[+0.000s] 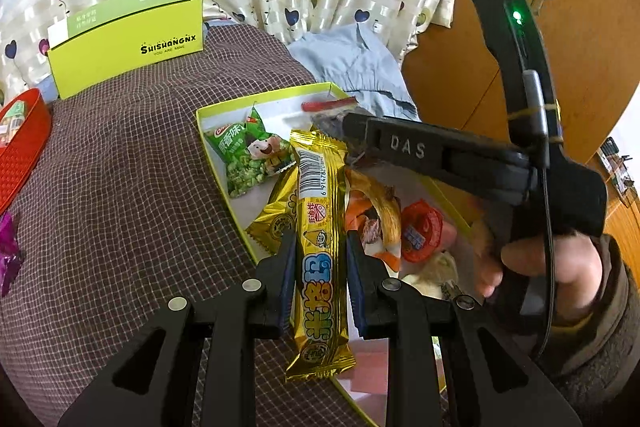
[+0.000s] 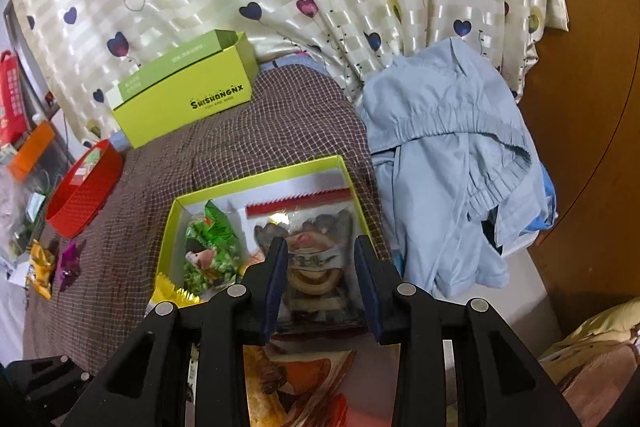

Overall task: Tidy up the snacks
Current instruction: 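Open both tools to drop the cookie bag and stick snack in the tray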

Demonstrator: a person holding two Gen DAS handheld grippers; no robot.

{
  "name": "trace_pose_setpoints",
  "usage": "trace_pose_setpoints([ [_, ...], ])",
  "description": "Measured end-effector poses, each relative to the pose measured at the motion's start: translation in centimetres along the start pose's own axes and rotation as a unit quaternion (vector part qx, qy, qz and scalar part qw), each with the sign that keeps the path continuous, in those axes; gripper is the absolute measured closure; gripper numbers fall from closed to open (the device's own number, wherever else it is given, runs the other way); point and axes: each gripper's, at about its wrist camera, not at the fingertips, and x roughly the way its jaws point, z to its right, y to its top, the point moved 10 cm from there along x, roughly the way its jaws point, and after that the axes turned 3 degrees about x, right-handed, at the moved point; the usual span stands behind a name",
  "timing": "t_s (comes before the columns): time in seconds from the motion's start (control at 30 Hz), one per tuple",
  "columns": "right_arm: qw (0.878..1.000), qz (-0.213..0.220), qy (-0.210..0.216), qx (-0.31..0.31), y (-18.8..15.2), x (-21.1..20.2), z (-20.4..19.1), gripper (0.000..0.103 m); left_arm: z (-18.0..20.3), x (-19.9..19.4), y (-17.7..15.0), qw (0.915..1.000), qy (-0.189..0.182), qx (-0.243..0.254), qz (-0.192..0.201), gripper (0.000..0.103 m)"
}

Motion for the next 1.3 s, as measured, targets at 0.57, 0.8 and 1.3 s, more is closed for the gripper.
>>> trace_pose_setpoints([
  [0.57,1.000,-0.010,0.003,0.011,-0.4,0.1,0.1,0.056,-0.1,0.2,-0.8,0.9997,-0.012,-0.013,-0.014,0.069],
  [0.8,1.000,0.002,0.001,0.009,-0.4,-1.2,-0.4,0.045,-0.2,-0.7,-1.0,0.9999,-0.007,-0.013,-0.008,0.045],
  [1.3,0.999,0.028,0.017,-0.003,-0.8,-4.6,-3.5,0.038,-1.2,-3.3,-0.9,0.9997,0.001,-0.021,0.015,0.045],
])
